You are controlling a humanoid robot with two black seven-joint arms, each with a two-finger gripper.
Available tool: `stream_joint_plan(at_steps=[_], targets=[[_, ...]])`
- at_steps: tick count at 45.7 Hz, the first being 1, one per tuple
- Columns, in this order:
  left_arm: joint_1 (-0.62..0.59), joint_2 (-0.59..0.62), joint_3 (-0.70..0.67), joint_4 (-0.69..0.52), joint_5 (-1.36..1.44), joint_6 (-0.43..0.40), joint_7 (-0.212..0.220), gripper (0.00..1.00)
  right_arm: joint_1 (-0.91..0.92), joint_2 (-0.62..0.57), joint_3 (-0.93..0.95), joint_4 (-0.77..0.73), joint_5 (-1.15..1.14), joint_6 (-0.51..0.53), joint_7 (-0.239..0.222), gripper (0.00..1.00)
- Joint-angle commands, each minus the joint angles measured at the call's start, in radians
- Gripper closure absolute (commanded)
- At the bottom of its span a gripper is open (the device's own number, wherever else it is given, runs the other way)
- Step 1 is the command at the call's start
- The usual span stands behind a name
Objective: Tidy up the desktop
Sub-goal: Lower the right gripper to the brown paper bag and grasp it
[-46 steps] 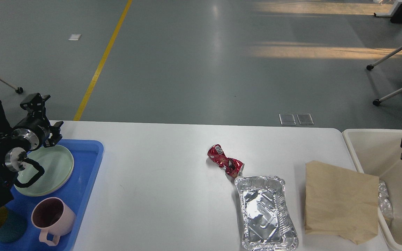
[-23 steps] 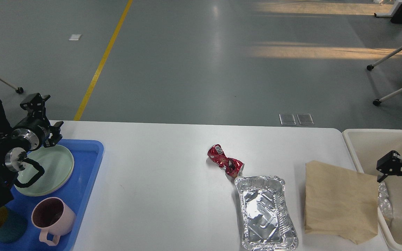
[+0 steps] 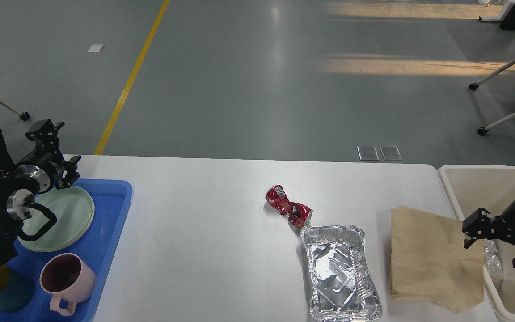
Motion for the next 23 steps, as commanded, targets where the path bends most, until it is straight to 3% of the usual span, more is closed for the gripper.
stream_joint_plan(at_steps=[1,23], targets=[[0.0,0.0,0.0,0.0,0.0,0.0,0.0,0.04,-0.013,0.004,0.014,-0.016,0.0,0.0,0.0,0.0],[0.0,0.0,0.0,0.0,0.0,0.0,0.0,0.04,-0.112,0.05,0.057,-0.102,0.0,0.0,0.0,0.0]])
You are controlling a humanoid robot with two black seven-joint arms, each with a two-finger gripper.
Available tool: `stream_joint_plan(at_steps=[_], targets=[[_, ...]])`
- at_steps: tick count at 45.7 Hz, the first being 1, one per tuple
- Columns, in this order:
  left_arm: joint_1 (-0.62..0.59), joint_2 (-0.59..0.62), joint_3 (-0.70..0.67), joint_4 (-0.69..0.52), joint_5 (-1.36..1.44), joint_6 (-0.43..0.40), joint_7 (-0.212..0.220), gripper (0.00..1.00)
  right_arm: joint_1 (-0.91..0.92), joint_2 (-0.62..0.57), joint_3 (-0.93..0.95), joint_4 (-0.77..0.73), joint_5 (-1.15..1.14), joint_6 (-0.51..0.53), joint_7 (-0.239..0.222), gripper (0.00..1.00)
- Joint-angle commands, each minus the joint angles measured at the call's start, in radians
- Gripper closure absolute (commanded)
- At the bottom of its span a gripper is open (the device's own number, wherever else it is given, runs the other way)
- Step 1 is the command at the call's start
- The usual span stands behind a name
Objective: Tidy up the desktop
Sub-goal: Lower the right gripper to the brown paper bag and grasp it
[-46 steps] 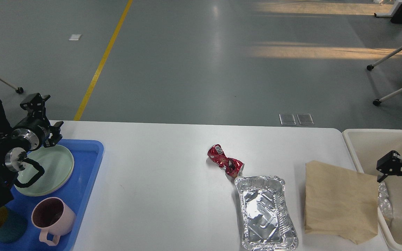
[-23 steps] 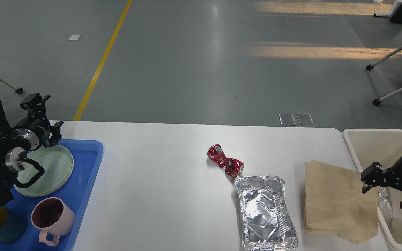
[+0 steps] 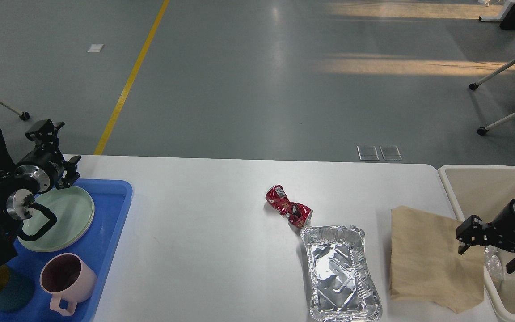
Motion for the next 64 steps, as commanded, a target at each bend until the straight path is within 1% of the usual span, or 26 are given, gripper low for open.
stream_joint_plan(at_steps=[1,19,34,36,37,40,42,44,49,64], targets=[[0.0,0.0,0.0,0.0,0.0,-0.001,0.0,0.04,-0.031,0.001,0.032,-0.022,0.0,0.0,0.0,0.0],[0.0,0.0,0.0,0.0,0.0,0.001,0.0,0.04,-0.077,0.003,0.077,-0.068,0.0,0.0,0.0,0.0],[0.0,0.0,0.0,0.0,0.0,-0.001,0.0,0.04,-0.106,0.019,0.077,-0.07,0.0,0.0,0.0,0.01],[0.0,0.0,0.0,0.0,0.0,-0.001,0.0,0.04,-0.106,0.018,0.08,-0.07,0.0,0.0,0.0,0.08],[0.0,0.0,0.0,0.0,0.0,0.0,0.0,0.04,-0.106,0.019,0.081,-0.07,0.0,0.0,0.0,0.15],[0.0,0.0,0.0,0.0,0.0,0.001,0.0,0.04,-0.108,0.018,0.083,-0.068,0.0,0.0,0.0,0.5],[0.0,0.0,0.0,0.0,0.0,0.001,0.0,0.04,-0.112,0.018,0.084,-0.068,0.0,0.0,0.0,0.69],[0.0,0.0,0.0,0.0,0.0,0.0,0.0,0.04,-0.119,0.018,0.086,-0.068,0.002,0.0,0.0,0.8],[0.0,0.0,0.0,0.0,0.0,-0.001,0.0,0.04,-0.12,0.016,0.086,-0.07,0.002,0.0,-0.002,1.0],[0.0,0.0,0.0,0.0,0.0,0.0,0.0,0.04,-0.116,0.007,0.093,-0.07,0.025,0.0,-0.002,1.0]])
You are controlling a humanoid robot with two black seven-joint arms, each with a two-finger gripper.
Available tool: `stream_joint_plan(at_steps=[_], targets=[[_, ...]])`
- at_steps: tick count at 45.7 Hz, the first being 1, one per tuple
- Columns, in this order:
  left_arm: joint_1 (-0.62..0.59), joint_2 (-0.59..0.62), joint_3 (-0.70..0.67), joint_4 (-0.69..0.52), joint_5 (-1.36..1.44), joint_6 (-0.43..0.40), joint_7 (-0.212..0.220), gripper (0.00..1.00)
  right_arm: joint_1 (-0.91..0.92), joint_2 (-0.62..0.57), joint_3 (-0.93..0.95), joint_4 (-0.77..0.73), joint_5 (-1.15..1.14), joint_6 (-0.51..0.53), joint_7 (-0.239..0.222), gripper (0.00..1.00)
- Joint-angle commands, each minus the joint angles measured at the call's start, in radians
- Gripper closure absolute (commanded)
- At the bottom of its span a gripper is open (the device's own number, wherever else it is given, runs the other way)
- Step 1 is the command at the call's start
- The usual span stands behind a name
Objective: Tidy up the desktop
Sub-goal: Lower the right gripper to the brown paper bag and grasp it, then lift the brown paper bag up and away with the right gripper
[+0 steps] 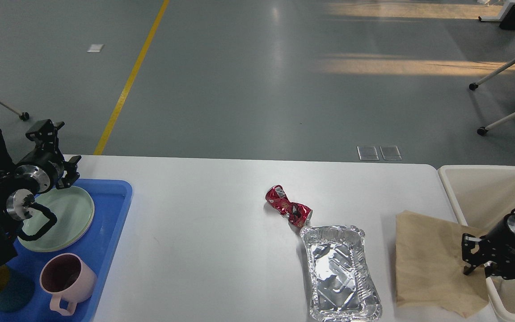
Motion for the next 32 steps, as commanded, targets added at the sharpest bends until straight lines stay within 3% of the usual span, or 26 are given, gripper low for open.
stream_joint_plan(at_steps=[1,32], targets=[[0.0,0.0,0.0,0.0,0.0,-0.001,0.0,0.04,0.006,-0.005,0.001,0.0,0.017,0.0,0.0,1.0],[0.0,0.0,0.0,0.0,0.0,-0.001,0.0,0.04,0.074,-0.026,-0.002,0.003,0.04,0.0,0.0,1.0]])
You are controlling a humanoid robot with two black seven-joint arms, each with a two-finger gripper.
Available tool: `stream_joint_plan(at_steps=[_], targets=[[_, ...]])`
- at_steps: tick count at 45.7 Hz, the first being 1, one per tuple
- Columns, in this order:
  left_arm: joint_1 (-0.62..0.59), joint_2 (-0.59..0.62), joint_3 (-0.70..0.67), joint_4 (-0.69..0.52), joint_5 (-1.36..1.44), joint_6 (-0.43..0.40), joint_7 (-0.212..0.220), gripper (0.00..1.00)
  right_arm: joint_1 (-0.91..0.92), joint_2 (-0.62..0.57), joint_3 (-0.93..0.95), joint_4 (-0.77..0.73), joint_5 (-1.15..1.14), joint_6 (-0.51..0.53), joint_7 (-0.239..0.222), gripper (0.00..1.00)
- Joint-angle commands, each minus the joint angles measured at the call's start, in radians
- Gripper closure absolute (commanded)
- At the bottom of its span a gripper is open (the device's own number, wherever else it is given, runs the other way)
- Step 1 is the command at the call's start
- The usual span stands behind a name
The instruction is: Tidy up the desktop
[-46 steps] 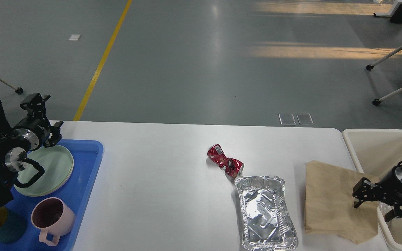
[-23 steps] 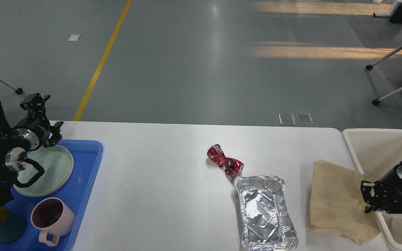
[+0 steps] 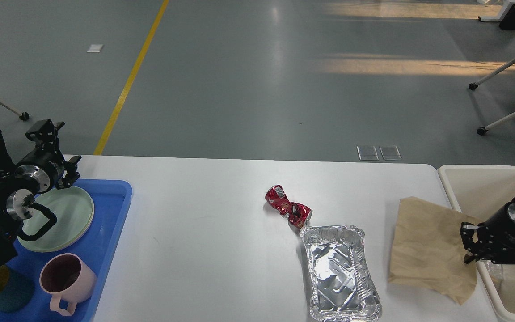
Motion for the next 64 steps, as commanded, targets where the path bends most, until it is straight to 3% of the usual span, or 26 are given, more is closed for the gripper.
stream_joint_plan(at_steps=[1,43,55,64], targets=[[0.0,0.0,0.0,0.0,0.0,0.001,0.0,0.04,0.023,-0.015,-0.001,0.001,0.0,0.0,0.0,1.0],[0.0,0.0,0.0,0.0,0.0,-0.001,0.0,0.04,0.395,-0.156,-0.038,0.006,-0.011,0.0,-0.011,1.0],[0.0,0.0,0.0,0.0,0.0,0.001,0.0,0.04,0.483,-0.156,-0.038,0.0,-0.015,0.0,-0.06,1.0],[0.0,0.0,0.0,0.0,0.0,-0.001,0.0,0.04,0.509,-0.154,-0.038,-0.043,-0.018,0.0,-0.064,1.0]])
